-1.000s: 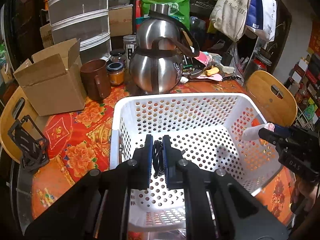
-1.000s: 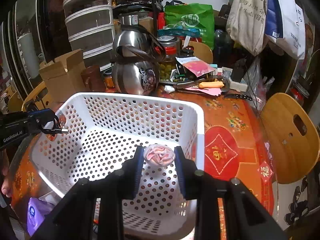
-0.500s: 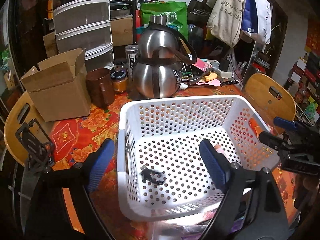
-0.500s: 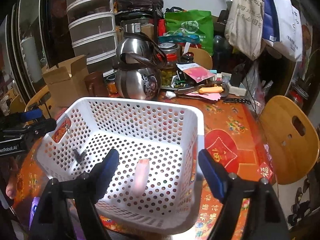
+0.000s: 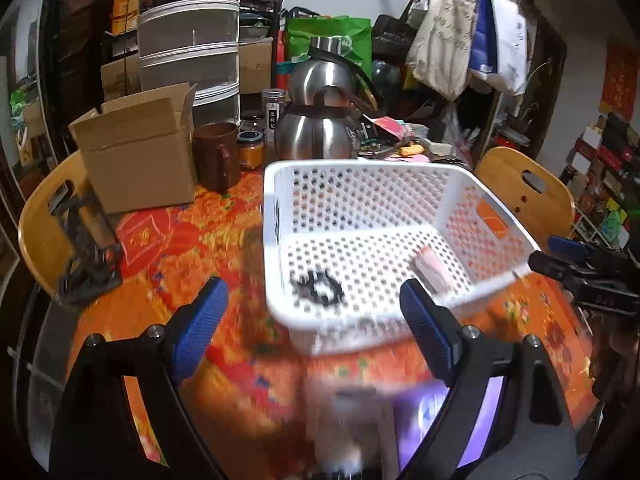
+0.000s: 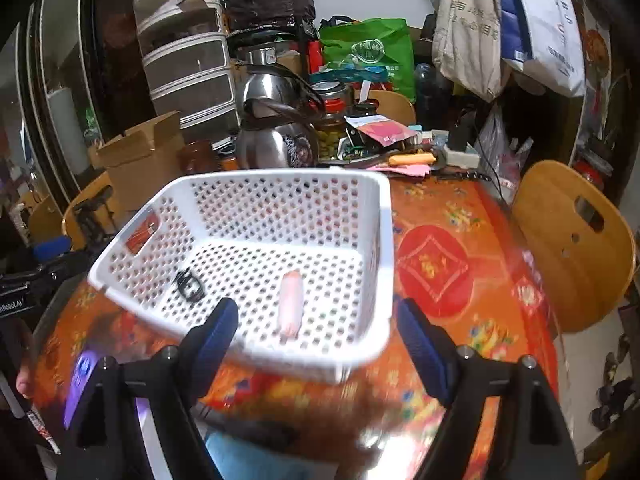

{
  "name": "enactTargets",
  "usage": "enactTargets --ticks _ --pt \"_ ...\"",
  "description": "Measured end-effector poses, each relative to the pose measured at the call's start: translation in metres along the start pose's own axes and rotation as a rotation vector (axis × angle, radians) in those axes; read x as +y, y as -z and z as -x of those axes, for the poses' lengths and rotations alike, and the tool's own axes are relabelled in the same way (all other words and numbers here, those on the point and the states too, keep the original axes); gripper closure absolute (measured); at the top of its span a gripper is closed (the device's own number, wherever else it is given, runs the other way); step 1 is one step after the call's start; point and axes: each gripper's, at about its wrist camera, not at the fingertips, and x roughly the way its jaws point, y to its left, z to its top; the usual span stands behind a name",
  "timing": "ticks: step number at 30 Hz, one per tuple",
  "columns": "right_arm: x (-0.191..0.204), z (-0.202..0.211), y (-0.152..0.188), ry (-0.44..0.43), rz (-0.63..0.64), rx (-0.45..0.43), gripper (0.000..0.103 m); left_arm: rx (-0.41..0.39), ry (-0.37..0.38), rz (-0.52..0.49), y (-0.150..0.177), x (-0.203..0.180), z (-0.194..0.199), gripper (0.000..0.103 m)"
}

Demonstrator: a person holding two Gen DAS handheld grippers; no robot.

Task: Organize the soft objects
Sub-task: 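Close both tools on opposite sides of the purple tissue pack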

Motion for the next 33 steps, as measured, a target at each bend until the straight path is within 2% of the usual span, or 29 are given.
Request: enactTargets --ticks 4,9,15,22,25,27,29,33 --pt "0.010 0.026 0.041 -0.031 0.001 -0.014 0.022 -0.058 -0.004 -0.036 0.051 -0.002 0.041 0.017" --pt "0.029 0.067 0.097 -0.071 0.024 -0.067 0.022 -0.087 0.034 -0.040 0.119 -0.002 0.083 0.016" --pt "0.052 0.093 0.143 -0.114 0.070 -0.103 0.022 -0.086 0.067 -0.055 0.170 -0.007 0.093 0.016" --pt "0.077 0.083 0.157 -0.171 0.139 -0.105 0.022 -0.084 0.122 -0.074 0.179 -0.021 0.074 0.016" --pt "0.086 0.076 0.156 -0.193 0.172 -0.101 0.035 -0.090 0.149 -0.075 0.177 -0.025 0.066 0.017" --pt "0.089 0.069 0.155 -0.206 0.175 -0.088 0.048 -0.087 0.155 -0.075 0.172 -0.027 0.061 0.022" --pt "0.090 0.065 0.155 -0.225 0.170 -0.074 0.053 -0.084 0.162 -0.078 0.169 -0.029 0.058 0.025" --pt "0.093 0.064 0.155 -0.223 0.189 -0.085 0.057 -0.086 0.190 -0.099 0.166 -0.035 0.056 0.033"
